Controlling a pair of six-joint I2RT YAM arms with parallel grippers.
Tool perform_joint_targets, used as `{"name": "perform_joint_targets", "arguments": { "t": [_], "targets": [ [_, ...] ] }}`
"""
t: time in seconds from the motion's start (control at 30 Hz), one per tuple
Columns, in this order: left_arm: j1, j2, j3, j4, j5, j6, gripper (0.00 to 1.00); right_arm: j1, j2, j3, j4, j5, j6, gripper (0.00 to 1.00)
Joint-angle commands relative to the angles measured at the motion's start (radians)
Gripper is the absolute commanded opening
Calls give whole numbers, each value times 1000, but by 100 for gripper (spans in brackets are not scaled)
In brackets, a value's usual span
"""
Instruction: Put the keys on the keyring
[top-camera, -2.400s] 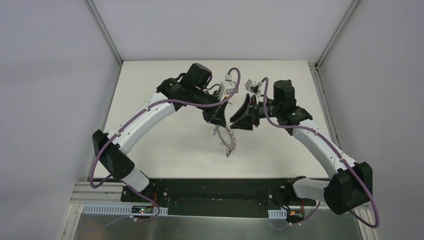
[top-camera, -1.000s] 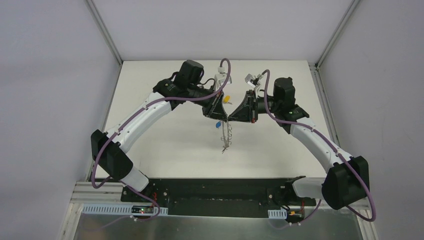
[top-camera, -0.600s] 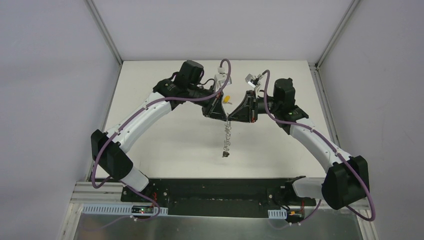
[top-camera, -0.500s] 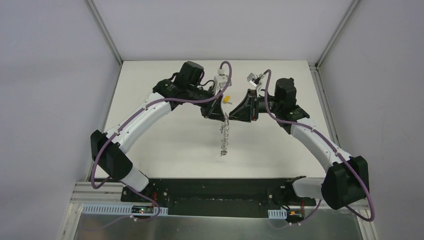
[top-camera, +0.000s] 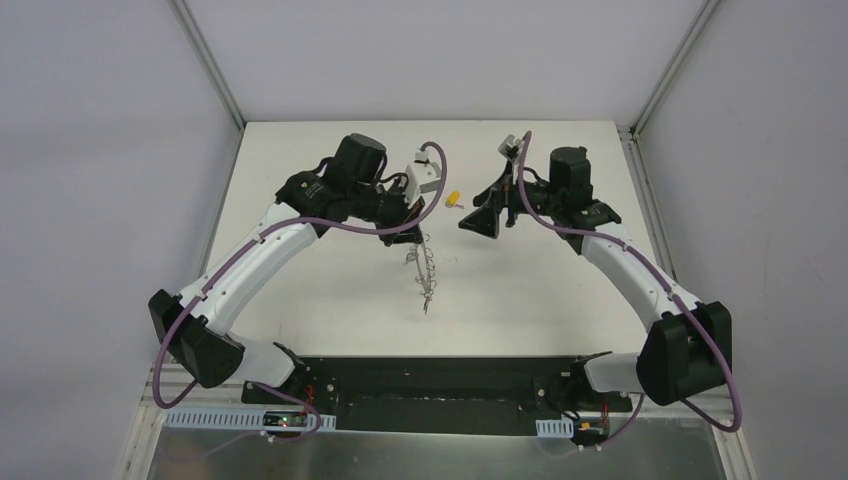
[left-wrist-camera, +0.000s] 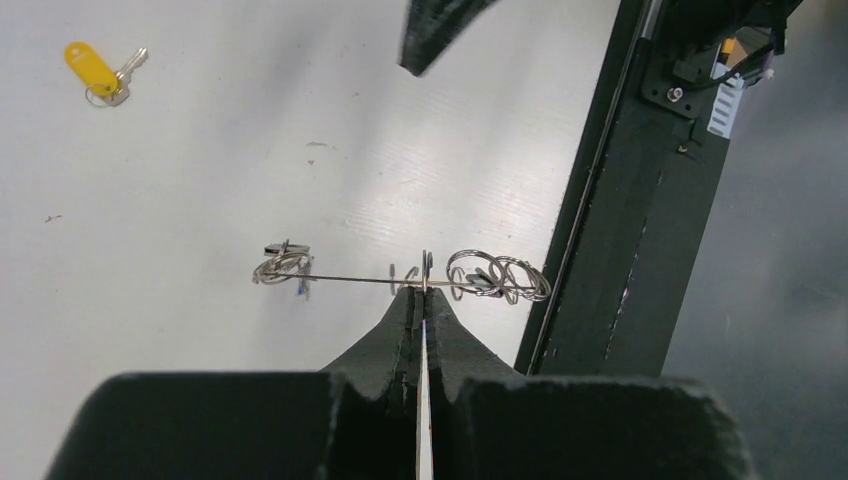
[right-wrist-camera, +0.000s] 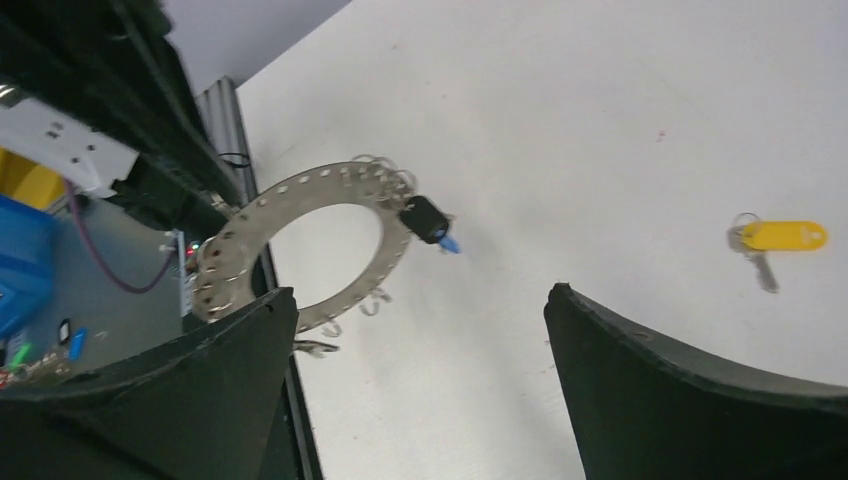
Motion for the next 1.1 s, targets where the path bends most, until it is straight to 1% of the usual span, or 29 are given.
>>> {"name": "perform_joint_targets", "arguments": {
  "t": [0.0, 0.13, 0.23, 0.33, 0.43, 0.6, 0.77, 0.93, 1.07],
  "targets": [
    [2, -46, 23, -72, -48, 65, 0, 21, 94, 126, -105, 153, -114, 98],
    [11, -75, 14, -112, -71, 78, 0, 45, 227, 222, -145, 318, -127, 97],
    [13, -105, -12, -120, -72, 85, 0, 87, 374, 314, -196, 475, -170, 94],
    [13, -127, -20, -141, -76, 90, 0, 112, 509, 400, -199, 573, -207, 90],
    [13, -136, -21, -177, -54, 94, 0, 119, 653, 535, -265, 604, -237, 80],
    [13, -135, -27, -209, -26, 88, 0, 120, 825, 728, -313, 640, -273, 72],
    [13, -135, -35, -209, -24, 84, 0, 123, 954, 884, -383, 639, -293, 67],
    [13, -132, -32, -208, -30, 87, 0, 130, 1032, 975, -436, 626, -309, 57],
    [13, -127, -23, -212, -28, 91, 0, 132, 1035, 965, -447, 628, -326, 56]
  ]
}}
